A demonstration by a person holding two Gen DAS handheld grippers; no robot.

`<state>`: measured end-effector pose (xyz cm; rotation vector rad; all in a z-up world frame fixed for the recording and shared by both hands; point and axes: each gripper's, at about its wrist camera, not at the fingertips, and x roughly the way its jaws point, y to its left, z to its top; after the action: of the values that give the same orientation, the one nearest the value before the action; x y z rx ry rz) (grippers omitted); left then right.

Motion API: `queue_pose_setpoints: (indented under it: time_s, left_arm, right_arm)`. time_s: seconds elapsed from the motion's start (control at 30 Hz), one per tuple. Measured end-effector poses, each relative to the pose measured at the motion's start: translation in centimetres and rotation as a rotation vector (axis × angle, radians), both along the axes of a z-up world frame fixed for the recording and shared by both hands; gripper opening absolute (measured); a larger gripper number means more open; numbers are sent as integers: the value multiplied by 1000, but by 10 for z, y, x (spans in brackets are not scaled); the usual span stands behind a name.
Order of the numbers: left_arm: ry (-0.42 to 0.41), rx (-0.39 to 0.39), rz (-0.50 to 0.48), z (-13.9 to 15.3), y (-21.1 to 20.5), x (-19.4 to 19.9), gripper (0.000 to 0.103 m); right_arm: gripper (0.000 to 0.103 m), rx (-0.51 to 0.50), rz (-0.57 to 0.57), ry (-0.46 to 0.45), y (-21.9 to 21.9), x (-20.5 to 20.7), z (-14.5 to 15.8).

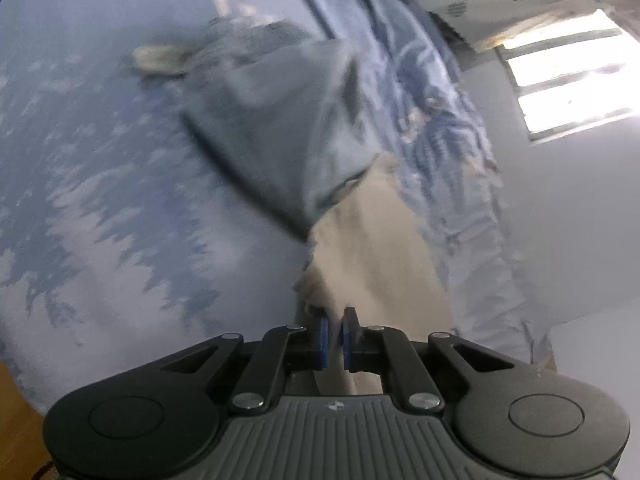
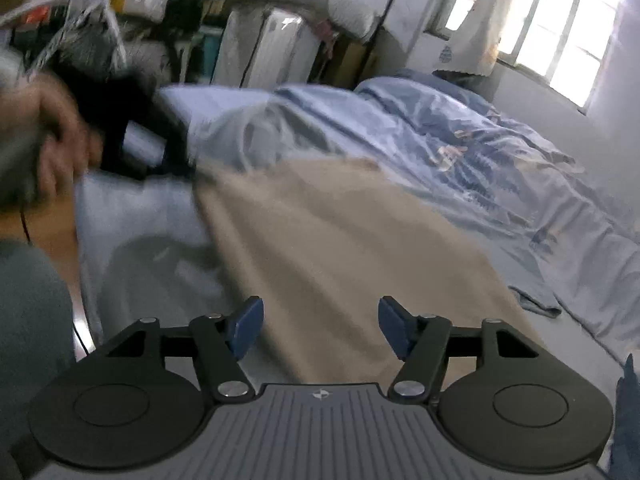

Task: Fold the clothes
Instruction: 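Grasp the beige shirt edge with the left gripper while the right gripper pinches and lifts it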

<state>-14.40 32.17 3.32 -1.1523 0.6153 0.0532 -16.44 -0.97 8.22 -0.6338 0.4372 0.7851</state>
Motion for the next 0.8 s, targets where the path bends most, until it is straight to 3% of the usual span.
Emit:
queue_pose_setpoints:
  time_s: [0.13,0.37,0.53,0.8]
  left_arm:
    - [-36,14,-17,23,-4,8,3]
    - [-65,34,-21,46,-7,13,1]
    - [-71,49,-9,56,-10,12,0]
    - [-79,88,6,71,-15,12,0]
  right_arm:
    - [65,-102,8,-86,1,-2,-38]
    - [65,-234,-91,-256,-29,15,-90]
    - [65,-281,-197,-324,-86,21,-96]
    - [63,-444,-365,-321,-176,35,-102]
